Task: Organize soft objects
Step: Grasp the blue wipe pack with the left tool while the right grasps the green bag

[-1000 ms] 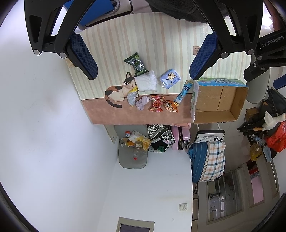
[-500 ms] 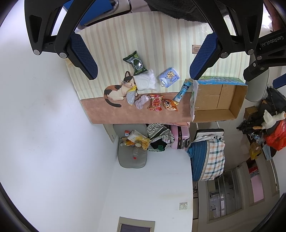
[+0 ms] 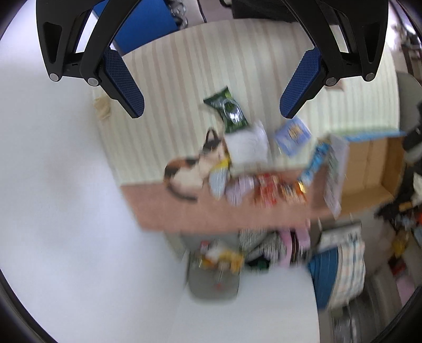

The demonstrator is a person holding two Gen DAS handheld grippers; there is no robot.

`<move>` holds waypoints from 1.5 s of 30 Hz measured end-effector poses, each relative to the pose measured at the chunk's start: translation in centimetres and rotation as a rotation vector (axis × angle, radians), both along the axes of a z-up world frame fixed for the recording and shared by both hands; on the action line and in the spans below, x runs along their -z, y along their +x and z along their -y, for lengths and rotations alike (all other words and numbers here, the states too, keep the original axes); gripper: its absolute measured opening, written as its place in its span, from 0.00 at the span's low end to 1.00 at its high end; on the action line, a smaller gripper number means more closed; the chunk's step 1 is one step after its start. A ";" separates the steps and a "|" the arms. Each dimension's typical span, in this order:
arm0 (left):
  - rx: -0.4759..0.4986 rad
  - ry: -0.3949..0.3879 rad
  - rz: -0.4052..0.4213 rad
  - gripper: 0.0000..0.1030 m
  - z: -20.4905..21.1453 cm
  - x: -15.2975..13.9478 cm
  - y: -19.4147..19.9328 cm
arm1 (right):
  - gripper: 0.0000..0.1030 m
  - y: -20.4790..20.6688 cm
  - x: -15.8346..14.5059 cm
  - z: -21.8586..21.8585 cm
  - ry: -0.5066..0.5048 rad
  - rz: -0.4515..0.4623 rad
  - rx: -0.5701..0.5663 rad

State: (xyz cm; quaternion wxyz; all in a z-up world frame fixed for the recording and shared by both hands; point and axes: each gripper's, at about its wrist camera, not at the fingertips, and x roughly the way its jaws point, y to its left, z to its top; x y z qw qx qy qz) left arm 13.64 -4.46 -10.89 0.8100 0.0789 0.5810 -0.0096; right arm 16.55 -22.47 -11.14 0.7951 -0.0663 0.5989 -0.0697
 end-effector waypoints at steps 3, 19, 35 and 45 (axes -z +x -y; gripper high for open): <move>0.097 0.065 -0.083 1.00 2.9 5.1 2.5 | 1.00 2.0 7.7 0.9 -0.016 -0.117 -0.031; 0.423 0.274 -0.430 0.96 11.7 26.5 8.4 | 0.75 4.1 30.1 0.9 -0.084 -0.379 -0.122; 0.065 0.031 -0.635 0.75 5.8 30.3 9.3 | 0.71 1.0 32.2 9.8 0.415 -0.466 0.221; 0.021 -0.036 -0.591 0.48 2.7 29.6 9.5 | 0.55 -1.9 32.7 4.7 0.236 -0.441 0.177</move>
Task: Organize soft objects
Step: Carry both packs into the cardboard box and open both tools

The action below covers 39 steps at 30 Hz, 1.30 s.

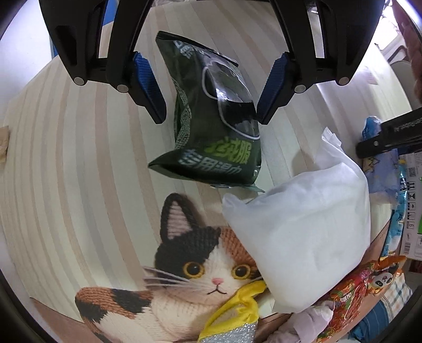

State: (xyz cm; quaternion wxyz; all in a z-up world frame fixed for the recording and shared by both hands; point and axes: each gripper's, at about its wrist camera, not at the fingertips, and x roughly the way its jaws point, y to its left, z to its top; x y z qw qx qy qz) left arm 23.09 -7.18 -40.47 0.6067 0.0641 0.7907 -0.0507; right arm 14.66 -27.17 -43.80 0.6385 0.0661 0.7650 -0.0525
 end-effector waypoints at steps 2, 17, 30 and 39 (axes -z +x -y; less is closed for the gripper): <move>-0.017 -0.008 0.008 0.42 -0.8 -0.6 -0.2 | 0.41 -1.0 0.2 -0.3 -0.012 0.008 0.006; -0.187 -0.214 0.173 0.41 -11.6 -16.1 -4.4 | 0.35 -5.0 -11.6 -6.0 0.365 0.123 0.004; -0.419 -0.264 0.211 0.41 -30.3 -21.6 4.5 | 0.35 12.4 -22.3 -31.0 0.436 0.229 -0.282; -0.454 -0.314 0.050 0.41 -35.3 -11.9 11.0 | 0.35 19.6 -13.2 -40.5 0.319 0.113 -0.314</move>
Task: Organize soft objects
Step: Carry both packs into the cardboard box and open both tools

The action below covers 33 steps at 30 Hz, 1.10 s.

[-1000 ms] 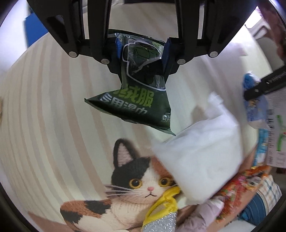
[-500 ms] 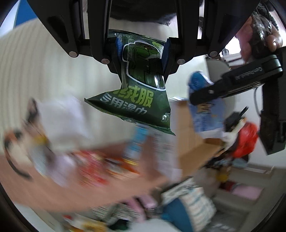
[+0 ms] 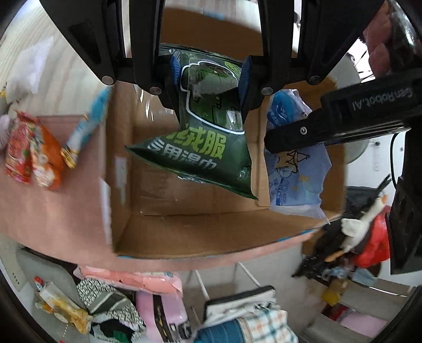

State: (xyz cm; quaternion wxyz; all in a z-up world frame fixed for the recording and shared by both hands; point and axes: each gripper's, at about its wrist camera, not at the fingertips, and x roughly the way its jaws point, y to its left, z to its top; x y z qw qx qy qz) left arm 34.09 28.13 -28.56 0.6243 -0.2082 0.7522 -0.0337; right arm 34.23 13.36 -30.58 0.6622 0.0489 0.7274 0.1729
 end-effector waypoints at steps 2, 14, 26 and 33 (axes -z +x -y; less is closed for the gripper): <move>0.002 -0.015 -0.029 0.42 -0.3 1.9 0.8 | 0.35 0.3 1.3 -0.8 -0.031 -0.011 0.002; 0.047 -0.019 -0.077 0.62 -0.5 4.7 1.2 | 0.39 3.5 5.6 -3.3 -0.105 -0.040 -0.018; 0.064 0.118 0.051 0.99 -2.5 -0.7 -2.5 | 0.94 1.2 0.3 -3.6 -0.167 0.043 -0.047; 0.070 0.230 0.156 0.99 -2.7 -4.2 -5.6 | 1.00 -2.5 -3.5 -2.8 -0.201 0.106 -0.030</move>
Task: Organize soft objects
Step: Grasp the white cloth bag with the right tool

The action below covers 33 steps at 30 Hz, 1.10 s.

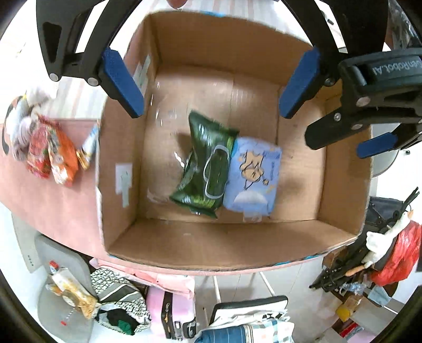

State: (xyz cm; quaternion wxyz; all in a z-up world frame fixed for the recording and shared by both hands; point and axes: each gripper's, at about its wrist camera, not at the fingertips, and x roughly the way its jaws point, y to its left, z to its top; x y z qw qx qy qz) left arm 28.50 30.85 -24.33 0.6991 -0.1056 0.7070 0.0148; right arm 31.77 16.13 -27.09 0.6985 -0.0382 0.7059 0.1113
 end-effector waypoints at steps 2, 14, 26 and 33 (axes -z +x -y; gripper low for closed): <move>0.000 0.016 0.024 0.99 0.0 -1.0 -1.1 | 1.00 -1.3 -1.2 0.3 -0.023 0.025 0.006; -0.002 0.038 0.128 0.99 -0.5 -7.1 -7.2 | 1.00 -7.8 -8.5 2.4 0.016 0.145 0.014; 0.144 0.126 0.238 1.00 8.7 -10.5 -7.6 | 1.00 -10.1 -11.6 13.5 0.081 0.232 0.079; 0.240 0.110 0.169 1.00 19.3 -6.5 -4.7 | 1.00 -8.3 -6.4 32.0 -0.023 0.074 0.480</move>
